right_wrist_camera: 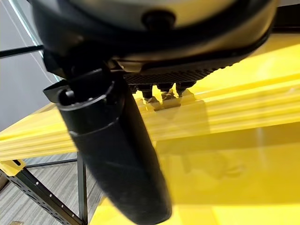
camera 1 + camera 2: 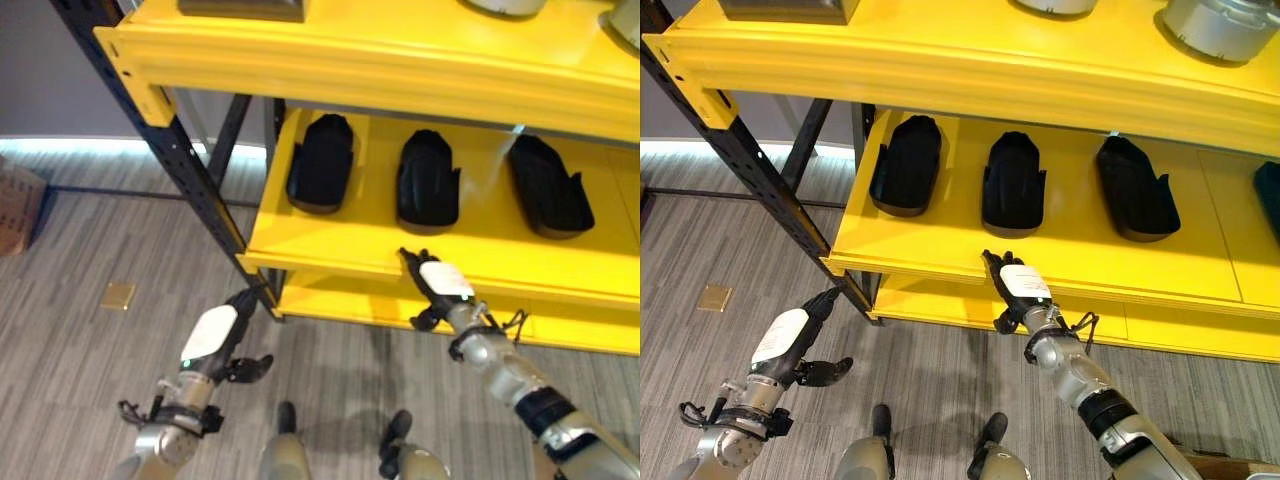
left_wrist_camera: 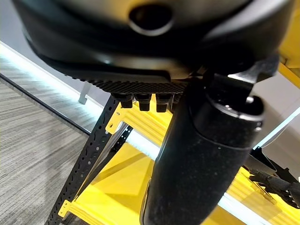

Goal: Move parts from the plastic box to the shelf.

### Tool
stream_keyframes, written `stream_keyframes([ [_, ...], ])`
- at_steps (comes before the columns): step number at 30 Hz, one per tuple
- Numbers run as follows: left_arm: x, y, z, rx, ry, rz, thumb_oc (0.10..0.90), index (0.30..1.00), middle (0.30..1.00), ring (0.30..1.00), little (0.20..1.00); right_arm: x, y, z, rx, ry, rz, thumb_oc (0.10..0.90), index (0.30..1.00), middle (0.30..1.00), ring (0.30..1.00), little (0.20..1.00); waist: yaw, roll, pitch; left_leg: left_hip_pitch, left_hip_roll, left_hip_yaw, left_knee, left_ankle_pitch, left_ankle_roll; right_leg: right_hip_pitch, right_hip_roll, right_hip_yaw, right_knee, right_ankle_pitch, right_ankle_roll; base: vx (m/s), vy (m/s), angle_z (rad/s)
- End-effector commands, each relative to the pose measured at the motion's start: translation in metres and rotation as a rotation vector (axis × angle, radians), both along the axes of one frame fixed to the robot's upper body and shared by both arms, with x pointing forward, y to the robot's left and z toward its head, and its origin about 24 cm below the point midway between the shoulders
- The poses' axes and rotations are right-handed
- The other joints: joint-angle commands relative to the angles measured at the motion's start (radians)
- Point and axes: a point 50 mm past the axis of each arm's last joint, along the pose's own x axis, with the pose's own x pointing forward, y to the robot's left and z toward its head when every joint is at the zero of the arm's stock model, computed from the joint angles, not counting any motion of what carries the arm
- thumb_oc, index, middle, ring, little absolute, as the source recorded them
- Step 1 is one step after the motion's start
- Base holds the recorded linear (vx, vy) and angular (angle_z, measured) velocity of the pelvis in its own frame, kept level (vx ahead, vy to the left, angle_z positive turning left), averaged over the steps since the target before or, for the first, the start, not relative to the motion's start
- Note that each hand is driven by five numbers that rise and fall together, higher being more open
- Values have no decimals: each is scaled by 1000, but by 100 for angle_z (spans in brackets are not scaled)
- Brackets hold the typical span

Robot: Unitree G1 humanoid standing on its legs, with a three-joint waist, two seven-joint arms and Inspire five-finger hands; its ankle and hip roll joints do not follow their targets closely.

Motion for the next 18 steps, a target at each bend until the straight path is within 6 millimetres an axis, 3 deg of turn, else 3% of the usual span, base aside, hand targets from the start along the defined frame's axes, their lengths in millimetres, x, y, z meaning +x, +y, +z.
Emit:
stream_keyframes([
  [1, 5, 1, 35, 3, -178, -49, 900, 1000, 1000, 1000, 1000, 27, 17, 52, 36, -231, 38, 900, 1000, 1000, 1000, 1000, -1, -43, -45, -86, 4, -65, 75, 2, 7, -15, -91, 57, 61, -1, 90, 0, 0, 0],
  [18, 7, 4, 35, -5, -180, -33, 900, 1000, 1000, 1000, 1000, 35, -3, 52, 14, -218, -48, 900, 1000, 1000, 1000, 1000, -3, -32, -21, -104, 9, -68, 85, 5, 6, -42, -100, 62, 87, -5, 88, -2, -1, 1],
])
